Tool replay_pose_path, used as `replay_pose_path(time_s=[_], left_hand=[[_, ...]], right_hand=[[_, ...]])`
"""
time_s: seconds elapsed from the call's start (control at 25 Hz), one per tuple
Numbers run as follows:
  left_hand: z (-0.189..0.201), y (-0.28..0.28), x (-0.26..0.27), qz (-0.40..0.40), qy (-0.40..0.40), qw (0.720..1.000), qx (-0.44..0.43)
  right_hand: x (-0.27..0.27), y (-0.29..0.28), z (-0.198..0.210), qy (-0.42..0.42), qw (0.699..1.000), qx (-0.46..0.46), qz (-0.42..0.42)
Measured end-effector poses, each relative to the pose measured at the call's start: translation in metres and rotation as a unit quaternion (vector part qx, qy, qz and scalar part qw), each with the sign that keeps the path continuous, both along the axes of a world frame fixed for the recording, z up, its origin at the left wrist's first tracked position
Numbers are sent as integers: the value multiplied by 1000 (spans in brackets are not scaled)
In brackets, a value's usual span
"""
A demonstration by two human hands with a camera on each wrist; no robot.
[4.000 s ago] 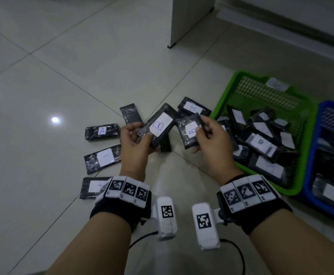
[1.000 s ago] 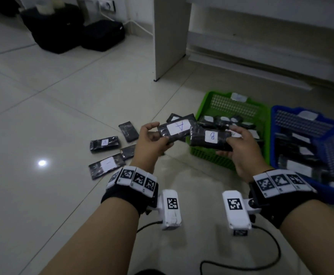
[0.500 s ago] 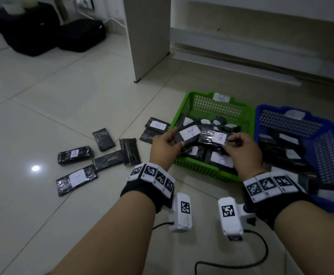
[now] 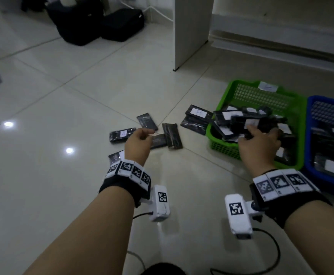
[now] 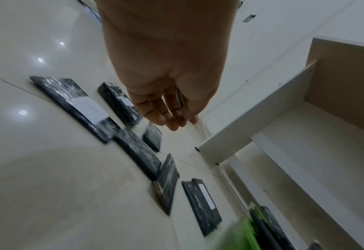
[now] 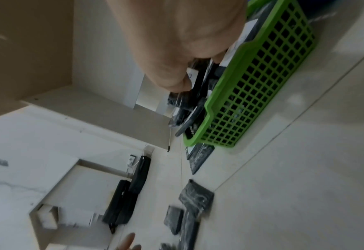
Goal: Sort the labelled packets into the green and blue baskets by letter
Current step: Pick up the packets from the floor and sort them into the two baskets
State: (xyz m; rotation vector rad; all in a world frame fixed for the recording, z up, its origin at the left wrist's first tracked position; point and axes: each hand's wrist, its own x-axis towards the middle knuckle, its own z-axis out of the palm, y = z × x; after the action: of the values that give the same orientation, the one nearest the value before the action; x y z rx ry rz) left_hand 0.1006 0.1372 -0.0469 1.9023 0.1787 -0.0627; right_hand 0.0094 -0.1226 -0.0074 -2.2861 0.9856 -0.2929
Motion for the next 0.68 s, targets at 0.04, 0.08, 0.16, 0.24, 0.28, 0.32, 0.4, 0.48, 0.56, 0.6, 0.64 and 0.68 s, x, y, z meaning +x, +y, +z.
replay_pose_path(time_s=[0.04,0.08,0.16,0.24,0.28,0.32,0.4,0.48,0.56,0.6,0.64,0.68], left_hand=[[-1,11,-1,7,-3,1000,9],[-4,21,-2,12,-4,1000,23],[-8,38,-3,19,-6,998,52],[-17,52,-1,23,-5,995,94],[-25,60,3,22,-8,992,127],[-33,68,6,16,-7,986,167],[-49,82,12,-2,7,974,225],[-64,89,15,-20,16,970,242],[-75,93,18,-29,27,968,246],[-80,93,19,-32,35,967,251],[-81,92,17,-31,40,965,257],[-81,90,15,-27,44,962,268]], right_hand=[[2,13,1,-24,1000,-12,5],[5,30,0,-56,998,-23,18],[12,66,-5,-102,992,-23,74],[25,94,-15,-101,984,13,144],[34,105,-23,-89,980,27,177],[43,112,-32,-73,975,40,204],[61,125,-50,-24,966,52,253],[75,133,-66,35,954,51,295],[83,138,-77,94,940,40,325],[86,139,-82,122,935,23,333],[87,139,-86,146,930,3,339],[87,139,-90,159,927,-18,340]])
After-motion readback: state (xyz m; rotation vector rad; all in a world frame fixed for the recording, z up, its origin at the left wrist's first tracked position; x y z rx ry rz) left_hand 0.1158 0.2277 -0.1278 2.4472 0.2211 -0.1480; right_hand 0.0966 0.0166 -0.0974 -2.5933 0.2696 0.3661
